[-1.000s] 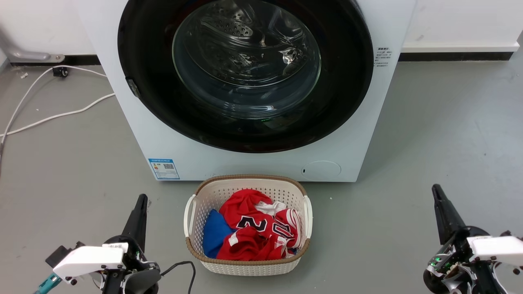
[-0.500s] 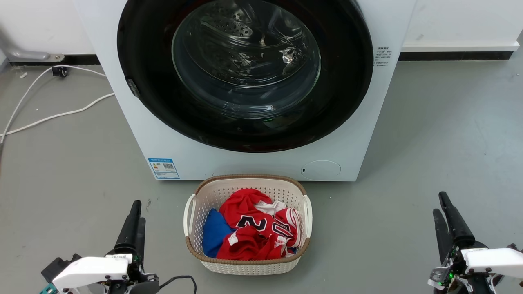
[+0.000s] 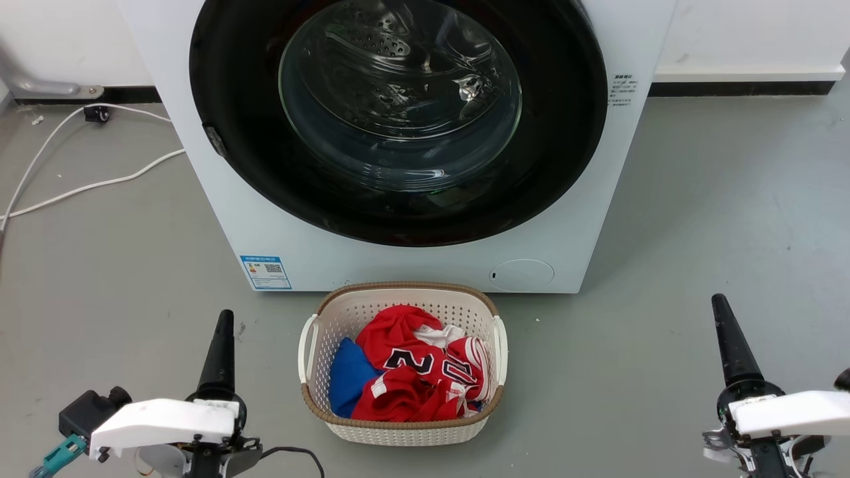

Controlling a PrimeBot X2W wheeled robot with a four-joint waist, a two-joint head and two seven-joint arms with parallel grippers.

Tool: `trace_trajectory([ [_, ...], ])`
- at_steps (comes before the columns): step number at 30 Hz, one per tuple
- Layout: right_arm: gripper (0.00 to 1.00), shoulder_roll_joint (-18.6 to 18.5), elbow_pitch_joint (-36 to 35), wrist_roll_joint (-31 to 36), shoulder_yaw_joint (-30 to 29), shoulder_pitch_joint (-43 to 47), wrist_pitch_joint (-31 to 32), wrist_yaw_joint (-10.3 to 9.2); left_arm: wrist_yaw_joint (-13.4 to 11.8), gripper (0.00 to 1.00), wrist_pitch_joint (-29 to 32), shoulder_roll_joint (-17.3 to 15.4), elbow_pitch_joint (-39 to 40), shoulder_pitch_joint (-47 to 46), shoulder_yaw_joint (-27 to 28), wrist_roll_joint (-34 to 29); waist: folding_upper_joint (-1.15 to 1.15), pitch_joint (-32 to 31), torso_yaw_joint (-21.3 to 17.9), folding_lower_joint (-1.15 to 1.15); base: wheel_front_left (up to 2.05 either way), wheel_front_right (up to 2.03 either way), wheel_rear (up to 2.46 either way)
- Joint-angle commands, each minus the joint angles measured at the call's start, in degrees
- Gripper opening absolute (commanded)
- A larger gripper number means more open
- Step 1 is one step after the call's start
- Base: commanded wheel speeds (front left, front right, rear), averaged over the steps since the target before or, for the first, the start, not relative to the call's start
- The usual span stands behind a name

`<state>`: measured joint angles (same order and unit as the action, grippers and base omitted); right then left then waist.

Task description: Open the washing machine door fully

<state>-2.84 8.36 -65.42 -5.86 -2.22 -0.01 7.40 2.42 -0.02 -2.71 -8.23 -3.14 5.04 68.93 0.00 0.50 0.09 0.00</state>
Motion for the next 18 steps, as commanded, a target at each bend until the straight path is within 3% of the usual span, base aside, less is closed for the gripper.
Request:
trace_trajectory([
  [1, 1.0, -0.1, -1.81, 2.98, 0.29, -0.48, -0.57, 0.09, -0.59, 1.0, -0.6, -0.12, 1.69, -0.3, -0.4, -2.84, 0.0, 0.02, 0.0, 0.0, 0.0, 0.0, 0.0],
  [12, 1.0, -0.1, -5.27, 19.66, 1.86, 0.73, -3.16, 0.1, -4.18, 1.0, -3.19, -0.14, 4.4, 0.58, -3.29, -17.76, 0.0, 0.15, 0.06, 0.0, 0.0, 0.0, 0.0],
  [18, 1.0, -0.1, -6.45, 25.32, 2.16, 1.29, -4.34, 0.1, -5.37, 1.0, -4.4, -0.46, 5.46, 0.85, -4.54, -23.38, 0.0, 0.21, 0.07, 0.0, 0.0, 0.0, 0.0],
])
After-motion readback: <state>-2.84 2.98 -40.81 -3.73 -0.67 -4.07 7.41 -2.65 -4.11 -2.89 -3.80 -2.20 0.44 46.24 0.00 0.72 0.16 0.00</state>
